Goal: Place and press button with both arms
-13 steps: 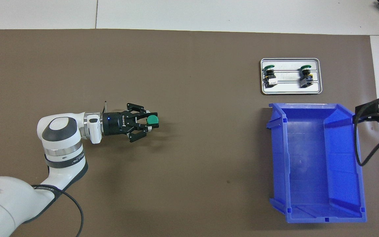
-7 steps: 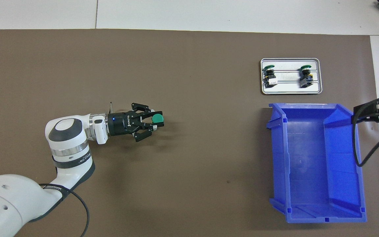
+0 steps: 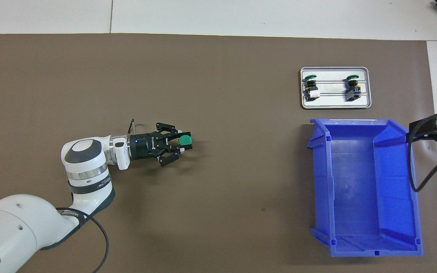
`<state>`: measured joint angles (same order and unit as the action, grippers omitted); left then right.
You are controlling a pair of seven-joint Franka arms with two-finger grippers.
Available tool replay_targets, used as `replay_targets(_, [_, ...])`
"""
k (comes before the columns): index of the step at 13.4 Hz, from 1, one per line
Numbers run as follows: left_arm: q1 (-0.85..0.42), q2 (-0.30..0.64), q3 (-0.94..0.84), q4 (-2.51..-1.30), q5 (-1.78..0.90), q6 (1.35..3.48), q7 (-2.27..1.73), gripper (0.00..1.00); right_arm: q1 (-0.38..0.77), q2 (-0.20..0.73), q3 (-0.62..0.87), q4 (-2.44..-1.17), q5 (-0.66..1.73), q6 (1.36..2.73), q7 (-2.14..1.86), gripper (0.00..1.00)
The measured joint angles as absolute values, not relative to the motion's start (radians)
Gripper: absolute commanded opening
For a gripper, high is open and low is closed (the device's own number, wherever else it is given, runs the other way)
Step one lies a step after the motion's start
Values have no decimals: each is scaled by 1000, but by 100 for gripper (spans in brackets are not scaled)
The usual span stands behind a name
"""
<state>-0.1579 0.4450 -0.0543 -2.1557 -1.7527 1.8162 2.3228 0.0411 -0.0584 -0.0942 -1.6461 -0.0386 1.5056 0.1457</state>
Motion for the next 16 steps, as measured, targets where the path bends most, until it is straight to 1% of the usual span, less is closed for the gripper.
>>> replay_targets(3, [-157,449,-51,-2156,-1755,1804,2334,0,41,-59,-94,-1646,-39,1506,146,100])
replay_targets(4, [-157,449,-51,-2156,-1755,1803,2335,8,41,-59,-94,-1646,-39,1506,146,100])
replay_targets(6, [-156,451,-51,-2156,-1755,1799,2336,32,41,-59,-94,-1646,-39,1506,146,100])
replay_targets(7, [-155,451,-50,-2156,-1755,1797,2337,41,41,-59,-94,-1646,-39,1506,146,100])
replay_targets(9, [-153,452,-50,-2156,-1755,1794,2338,56,41,-59,-94,-1646,-39,1506,146,100])
replay_targets(11, [-152,453,-50,-2156,-1755,1792,2339,87,37,-59,-95,-1646,-39,1505,146,100])
replay_targets(12, [-152,453,-50,-2156,-1755,1790,2339,94,30,-59,-95,-1646,-39,1505,145,100])
replay_targets(14, [-151,454,-49,-2156,-1755,1787,2340,100,19,-60,-96,-1646,-39,1504,126,100])
replay_targets(16, [-149,454,-47,-2155,-1755,1784,2340,100,16,-61,-97,-1646,-39,1497,122,100])
